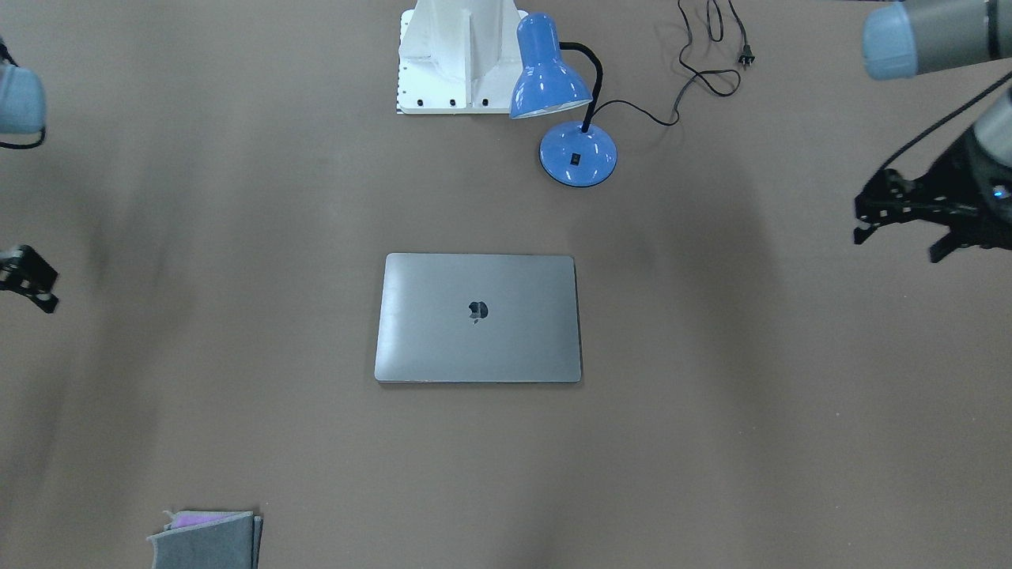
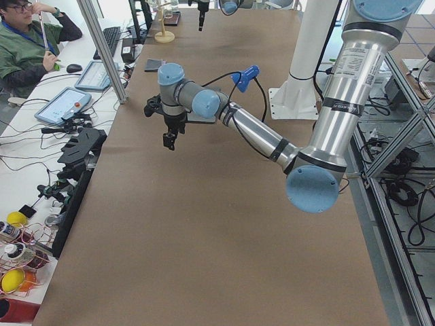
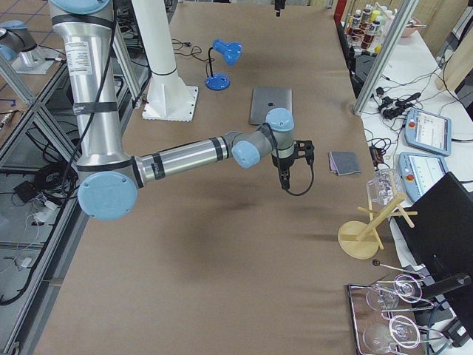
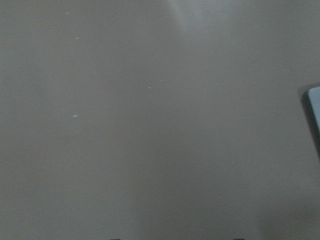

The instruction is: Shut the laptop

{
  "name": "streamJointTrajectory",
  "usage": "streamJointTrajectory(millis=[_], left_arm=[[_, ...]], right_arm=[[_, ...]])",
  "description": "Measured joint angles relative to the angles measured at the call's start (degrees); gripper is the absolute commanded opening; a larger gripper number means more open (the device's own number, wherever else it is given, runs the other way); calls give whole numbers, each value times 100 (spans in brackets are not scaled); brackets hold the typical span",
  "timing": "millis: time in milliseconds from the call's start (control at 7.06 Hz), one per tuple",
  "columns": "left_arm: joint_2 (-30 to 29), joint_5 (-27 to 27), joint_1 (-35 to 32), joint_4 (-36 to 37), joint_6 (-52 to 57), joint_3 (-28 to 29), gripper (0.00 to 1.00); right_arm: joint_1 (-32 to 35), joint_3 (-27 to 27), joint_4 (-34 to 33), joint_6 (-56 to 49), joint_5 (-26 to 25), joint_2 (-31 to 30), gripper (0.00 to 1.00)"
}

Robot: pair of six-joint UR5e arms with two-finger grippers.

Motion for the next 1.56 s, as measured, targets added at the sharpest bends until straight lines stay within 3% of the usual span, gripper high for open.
streamJointTrajectory(millis=[283, 567, 992, 1558], left_arm=[[633, -12, -834, 39, 1298, 225, 98], [1132, -1, -1324, -69, 1979, 412, 98], [1481, -6, -1588, -68, 2126, 488, 98], [1643, -18, -1643, -46, 2120, 434, 98]], right_arm=[[1224, 22, -102, -1773, 358, -860, 100], [2160, 186, -823, -2564, 871, -1089, 100], [2399, 381, -1345, -2857, 1012, -1633, 100], [2404, 269, -977, -2870, 785, -1977, 100]])
